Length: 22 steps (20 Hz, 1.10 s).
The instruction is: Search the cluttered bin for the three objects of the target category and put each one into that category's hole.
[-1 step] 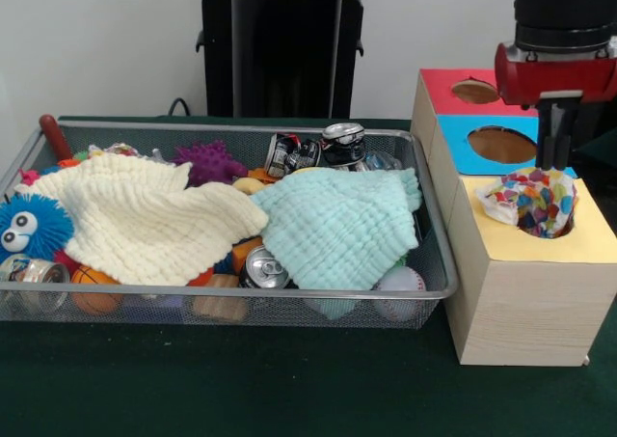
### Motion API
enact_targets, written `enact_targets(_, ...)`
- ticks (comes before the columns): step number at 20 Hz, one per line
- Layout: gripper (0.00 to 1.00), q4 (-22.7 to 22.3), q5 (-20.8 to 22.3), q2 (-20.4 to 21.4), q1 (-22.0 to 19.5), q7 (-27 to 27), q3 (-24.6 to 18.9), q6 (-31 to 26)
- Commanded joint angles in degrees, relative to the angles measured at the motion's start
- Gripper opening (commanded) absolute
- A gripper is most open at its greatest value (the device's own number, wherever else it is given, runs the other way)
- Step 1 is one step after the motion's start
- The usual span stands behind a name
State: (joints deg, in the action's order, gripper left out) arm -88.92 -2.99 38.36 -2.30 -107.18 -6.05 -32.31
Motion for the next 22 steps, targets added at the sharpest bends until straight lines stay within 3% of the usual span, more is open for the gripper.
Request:
enact_targets(1, 0.00, -4.4, 0.3, -4.2, -2.1, -0.6, -4.9, -9.4)
enact_targets(6, 0.00, -3.7, 0.5, -5.5, -2.1, -0.7, -5.0, -9.6)
enact_targets(14, 0.00, -0.4, 2.2, -9.5, -1.3, -2.2, -4.0, -0.6)
enact_targets(19, 0.00, 2.1, 2.7, -11.8, -0.3, -3.4, -3.0, 1.5)
enact_targets(22, 0.00, 2.3, 4.0, -12.2, 0.3, -4.3, -2.1, 6.6)
